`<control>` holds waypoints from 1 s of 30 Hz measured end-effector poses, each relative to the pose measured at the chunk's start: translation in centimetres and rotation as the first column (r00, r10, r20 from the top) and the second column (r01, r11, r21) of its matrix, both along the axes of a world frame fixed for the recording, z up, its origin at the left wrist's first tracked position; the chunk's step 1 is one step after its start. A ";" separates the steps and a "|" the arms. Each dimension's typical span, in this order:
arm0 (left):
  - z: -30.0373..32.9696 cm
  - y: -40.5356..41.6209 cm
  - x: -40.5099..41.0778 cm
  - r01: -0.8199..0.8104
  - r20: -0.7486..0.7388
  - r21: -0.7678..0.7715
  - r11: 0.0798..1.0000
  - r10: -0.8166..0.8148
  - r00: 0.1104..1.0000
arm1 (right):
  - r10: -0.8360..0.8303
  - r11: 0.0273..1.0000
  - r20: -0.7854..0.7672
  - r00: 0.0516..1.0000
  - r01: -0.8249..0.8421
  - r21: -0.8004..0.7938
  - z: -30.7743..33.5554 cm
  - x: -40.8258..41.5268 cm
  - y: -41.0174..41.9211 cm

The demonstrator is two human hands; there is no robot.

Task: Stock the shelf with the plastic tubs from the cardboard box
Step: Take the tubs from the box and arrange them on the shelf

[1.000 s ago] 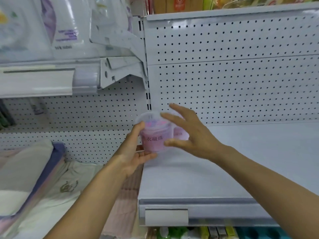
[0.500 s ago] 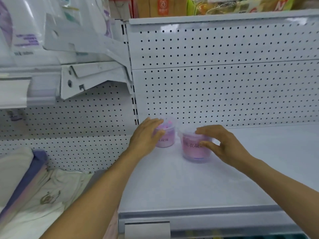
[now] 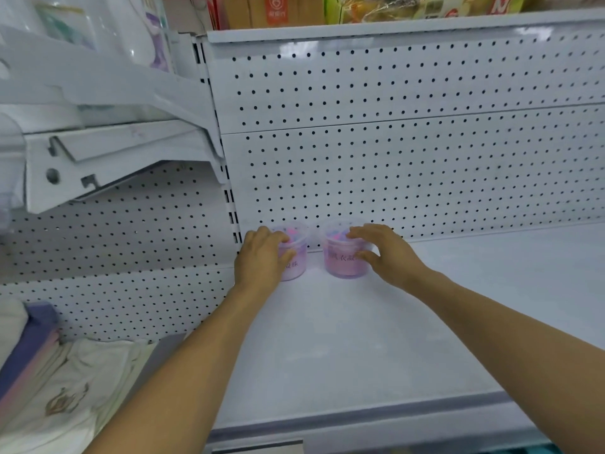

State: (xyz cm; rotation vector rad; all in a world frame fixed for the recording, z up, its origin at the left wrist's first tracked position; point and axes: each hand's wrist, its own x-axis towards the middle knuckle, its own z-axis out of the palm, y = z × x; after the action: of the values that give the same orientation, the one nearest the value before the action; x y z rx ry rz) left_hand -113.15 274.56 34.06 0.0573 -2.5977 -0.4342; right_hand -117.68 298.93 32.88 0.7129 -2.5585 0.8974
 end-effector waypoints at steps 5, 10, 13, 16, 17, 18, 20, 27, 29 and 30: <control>0.1 -0.2 0.0 -0.008 0.064 -0.031 0.999 0.010 0.998 | -0.046 0.993 0.037 0.998 0.042 0.110 0.6 0.2 -0.4; 0.4 1.4 2.8 0.085 -0.042 -0.110 0.990 -0.090 0.995 | -0.116 0.963 -0.136 0.984 0.145 0.225 1.0 3.5 0.7; 0.4 4.4 5.7 0.155 -0.143 -0.200 0.967 -0.186 0.972 | -0.201 0.959 -0.304 0.931 0.250 0.130 0.9 7.1 2.7; 0.4 8.6 9.1 0.224 -0.210 -0.212 0.951 -0.268 0.940 | -0.264 0.946 -0.391 0.882 0.317 0.076 0.9 11.4 6.3; 0.4 10.4 10.3 0.264 -0.223 -0.189 0.946 -0.303 0.927 | -0.287 0.939 -0.404 0.869 0.339 0.062 0.9 12.9 7.8; 0.3 12.3 11.4 0.306 -0.229 -0.158 0.939 -0.337 0.913 | -0.318 0.928 -0.412 0.854 0.368 0.047 0.7 14.5 9.5; -0.1 16.5 13.8 0.385 -0.220 -0.093 0.918 -0.396 0.891 | -0.380 0.901 -0.425 0.821 0.433 0.031 0.2 17.7 13.1; -4.0 33.0 19.8 0.625 -0.137 -0.042 0.779 -0.625 0.769 | -0.525 0.790 -0.415 0.743 0.607 0.087 -3.1 28.8 28.8; -5.8 38.0 21.2 0.681 -0.109 -0.027 0.731 -0.680 0.725 | -0.574 0.747 -0.385 0.722 0.655 0.114 -4.5 31.9 33.7; -6.8 40.5 21.8 0.704 -0.098 -0.032 0.710 -0.703 0.704 | -0.600 0.726 -0.367 0.711 0.676 0.125 -5.4 33.4 36.2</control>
State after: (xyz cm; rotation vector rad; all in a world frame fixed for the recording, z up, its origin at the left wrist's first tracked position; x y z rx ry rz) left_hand -91.38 315.08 27.25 -0.9726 -2.4218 -0.6846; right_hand -84.29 335.08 27.47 -0.0364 -2.3759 0.2025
